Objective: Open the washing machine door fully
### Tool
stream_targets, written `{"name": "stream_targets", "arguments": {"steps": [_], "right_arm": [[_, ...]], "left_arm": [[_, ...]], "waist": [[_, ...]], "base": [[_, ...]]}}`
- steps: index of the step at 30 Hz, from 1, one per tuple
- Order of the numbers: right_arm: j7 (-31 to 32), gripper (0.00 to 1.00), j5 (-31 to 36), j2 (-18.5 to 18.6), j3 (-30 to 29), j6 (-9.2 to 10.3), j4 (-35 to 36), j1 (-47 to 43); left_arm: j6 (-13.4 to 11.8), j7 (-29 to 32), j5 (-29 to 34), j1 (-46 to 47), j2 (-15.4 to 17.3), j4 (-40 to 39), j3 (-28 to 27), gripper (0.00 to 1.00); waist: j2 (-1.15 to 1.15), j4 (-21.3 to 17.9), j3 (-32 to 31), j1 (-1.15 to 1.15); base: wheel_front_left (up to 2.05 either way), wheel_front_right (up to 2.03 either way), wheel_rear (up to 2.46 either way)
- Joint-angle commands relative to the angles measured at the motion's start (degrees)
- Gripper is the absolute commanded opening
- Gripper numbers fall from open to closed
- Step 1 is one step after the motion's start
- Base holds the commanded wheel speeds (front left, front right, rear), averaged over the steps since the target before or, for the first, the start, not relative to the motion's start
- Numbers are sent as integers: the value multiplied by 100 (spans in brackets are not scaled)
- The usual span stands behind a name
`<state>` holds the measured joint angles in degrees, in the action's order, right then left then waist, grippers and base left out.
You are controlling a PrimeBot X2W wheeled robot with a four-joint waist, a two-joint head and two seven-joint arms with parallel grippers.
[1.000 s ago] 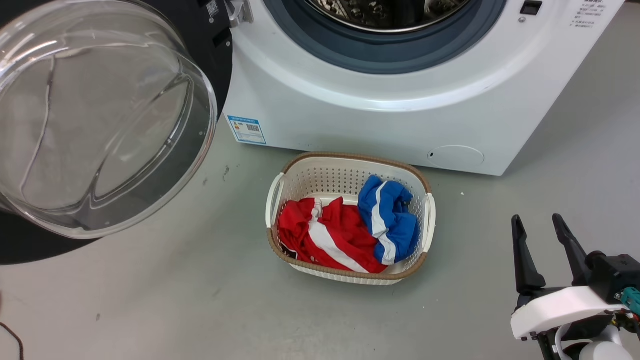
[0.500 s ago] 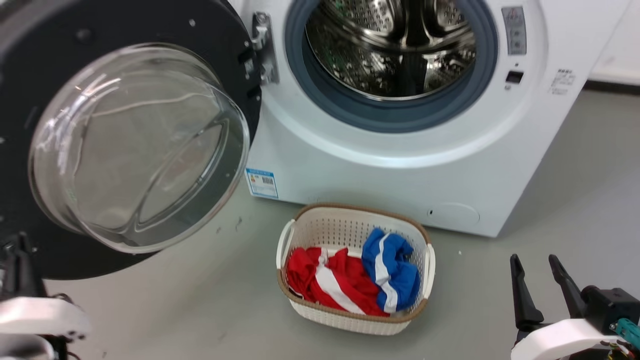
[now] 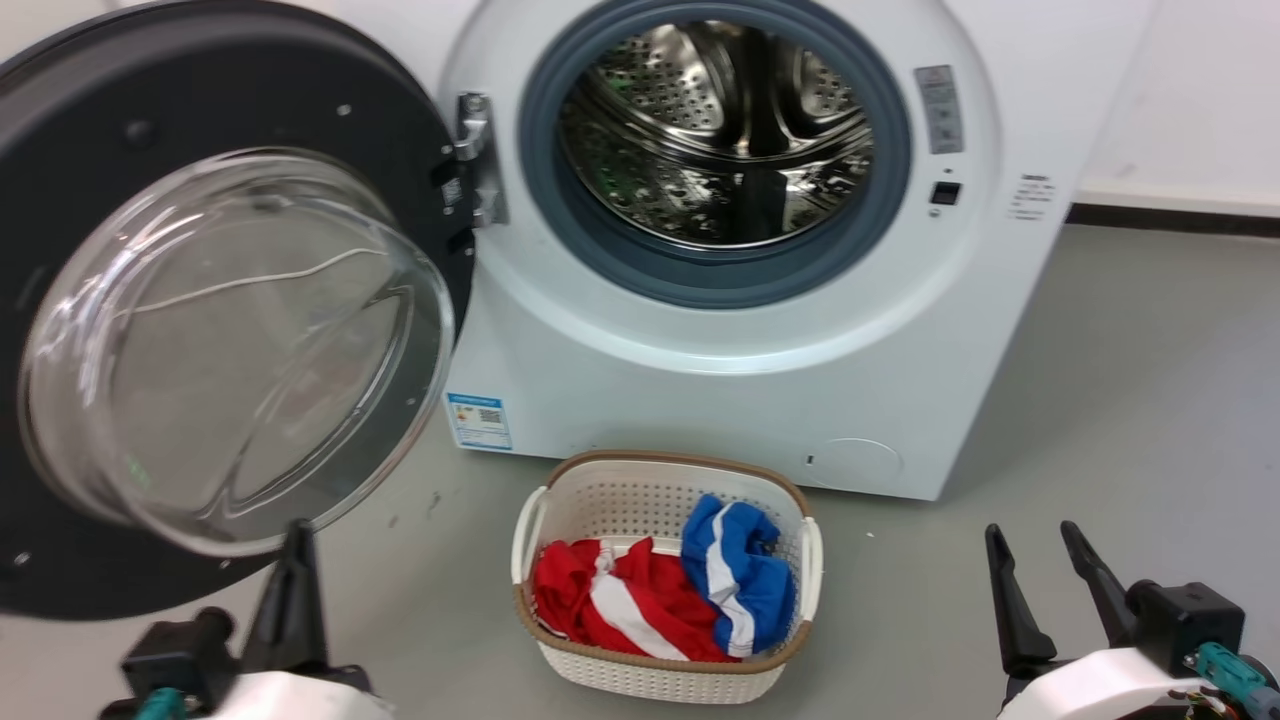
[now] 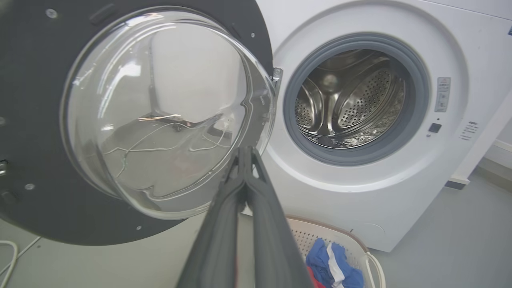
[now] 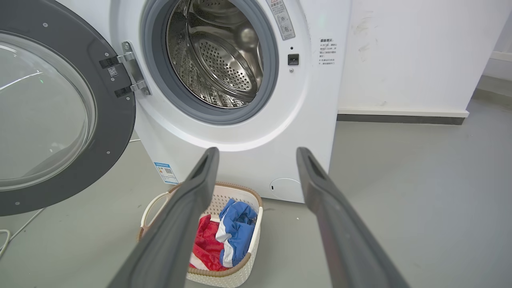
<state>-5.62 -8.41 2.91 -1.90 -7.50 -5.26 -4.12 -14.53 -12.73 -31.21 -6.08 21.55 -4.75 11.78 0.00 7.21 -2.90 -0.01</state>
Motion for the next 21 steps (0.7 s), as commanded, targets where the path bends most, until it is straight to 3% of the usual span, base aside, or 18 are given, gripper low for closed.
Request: {"name": "stream_targets", "arguments": {"steps": [1,10,11,12,14,15,16,21], "right_arm": [[20,100,42,-7,41,1,26,-23],[125,100,174,-7,143,1,85,-4],[137,100,194,-7,147,1,100,-19],[139,100,213,-8,155,1,114,-29],[159,100,213,-8,183,1,134,-33],[171,100,224,-8,199,1,142,-26],[176,100,216,-8,198,1,155,-23],[165,100,166,-8,222,1,182,-35]], "left_arm": [[63,-32,62,112,-67,86,114,0],[355,-158,352,514,-428,781,694,0],[363,-162,402,531,-425,855,731,7],[364,-169,417,540,-437,929,749,31],[336,-171,496,562,-406,1067,784,63],[313,-173,515,580,-395,1124,786,87],[295,-170,542,597,-395,1163,789,100],[236,-197,628,627,-337,1297,778,100]], "waist": [[0,-234,10,1],[0,-932,9,1],[0,-977,3,1],[0,-1021,-1,1],[0,-1097,-8,1],[0,-1125,-11,1],[0,-1143,-10,1],[0,-1177,9,1]], "base": [[0,0,0],[0,0,0],[0,0,0],[0,0,0],[0,0,0],[0,0,0],[0,0,0],[0,0,0]]}}
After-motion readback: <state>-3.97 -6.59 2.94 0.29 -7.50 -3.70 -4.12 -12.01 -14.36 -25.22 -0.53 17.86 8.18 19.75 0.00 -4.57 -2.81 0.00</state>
